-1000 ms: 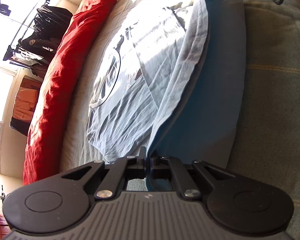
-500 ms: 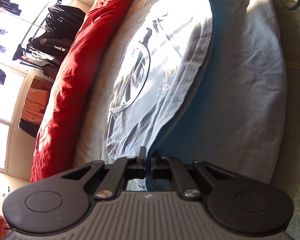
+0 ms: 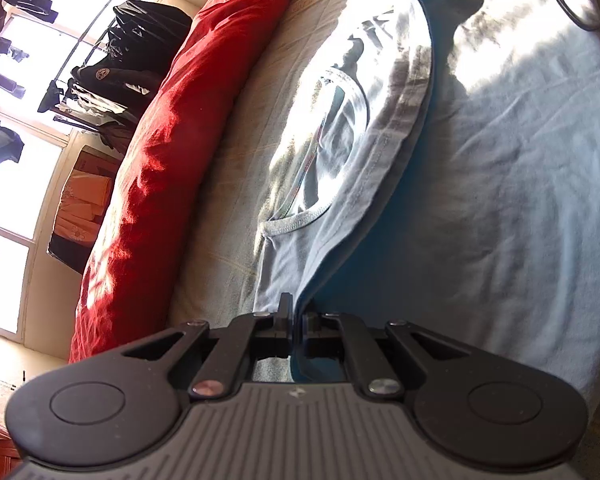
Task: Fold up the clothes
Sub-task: 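Lift the hem with both grippers and fold it over onto the collar, then open both grippers and release the hem beside the collar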
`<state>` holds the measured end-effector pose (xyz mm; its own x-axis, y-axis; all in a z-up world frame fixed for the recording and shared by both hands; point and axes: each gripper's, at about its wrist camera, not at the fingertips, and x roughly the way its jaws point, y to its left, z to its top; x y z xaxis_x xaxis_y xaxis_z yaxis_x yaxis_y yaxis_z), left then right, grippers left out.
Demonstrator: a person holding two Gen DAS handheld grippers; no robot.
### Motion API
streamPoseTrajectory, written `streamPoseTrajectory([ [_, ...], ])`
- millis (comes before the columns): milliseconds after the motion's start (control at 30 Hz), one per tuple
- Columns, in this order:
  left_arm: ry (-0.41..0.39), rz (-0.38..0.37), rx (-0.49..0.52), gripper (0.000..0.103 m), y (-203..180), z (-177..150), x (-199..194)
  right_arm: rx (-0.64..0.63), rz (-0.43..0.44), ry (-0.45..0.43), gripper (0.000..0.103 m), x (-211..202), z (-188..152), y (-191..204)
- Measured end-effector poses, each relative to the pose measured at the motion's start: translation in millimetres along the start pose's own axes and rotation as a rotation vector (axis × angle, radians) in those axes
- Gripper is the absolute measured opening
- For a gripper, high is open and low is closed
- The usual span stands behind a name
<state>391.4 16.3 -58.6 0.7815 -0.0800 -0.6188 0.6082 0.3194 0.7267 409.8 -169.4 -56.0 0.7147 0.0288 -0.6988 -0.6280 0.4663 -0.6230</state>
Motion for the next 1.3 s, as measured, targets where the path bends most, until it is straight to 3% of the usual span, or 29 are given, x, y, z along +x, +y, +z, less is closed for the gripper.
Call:
streamPoseTrajectory([
  [233, -0.003, -0.002, -0.011, 0.003, 12.5, 4.0, 29.8, 0.014, -0.008, 0.012, 0.005, 26.9, 6.8, -14.3],
  [567, 0.012, -0.047, -0.051, 0.008, 16.8, 3.1, 56.9, 0.027, 0.044, 0.039, 0.005, 52.8, 8.5, -17.3],
  [600, 0.015, -0.054, -0.058, 0.012, 17.9, 3.3, 59.0, 0.027, 0.048, 0.041, 0.008, 54.5, 8.3, -17.3],
  [967, 0.083, -0.066, -0.246, 0.014, 46.9, 8.0, 89.8, 0.120, 0.061, 0.052, 0.032, 75.1, 11.0, -43.1],
  [1300, 0.140, 0.001, -0.334, 0.014, 73.5, -3.0, 86.5, 0.168, 0.059, 0.056, 0.033, 67.8, 4.9, -53.7],
])
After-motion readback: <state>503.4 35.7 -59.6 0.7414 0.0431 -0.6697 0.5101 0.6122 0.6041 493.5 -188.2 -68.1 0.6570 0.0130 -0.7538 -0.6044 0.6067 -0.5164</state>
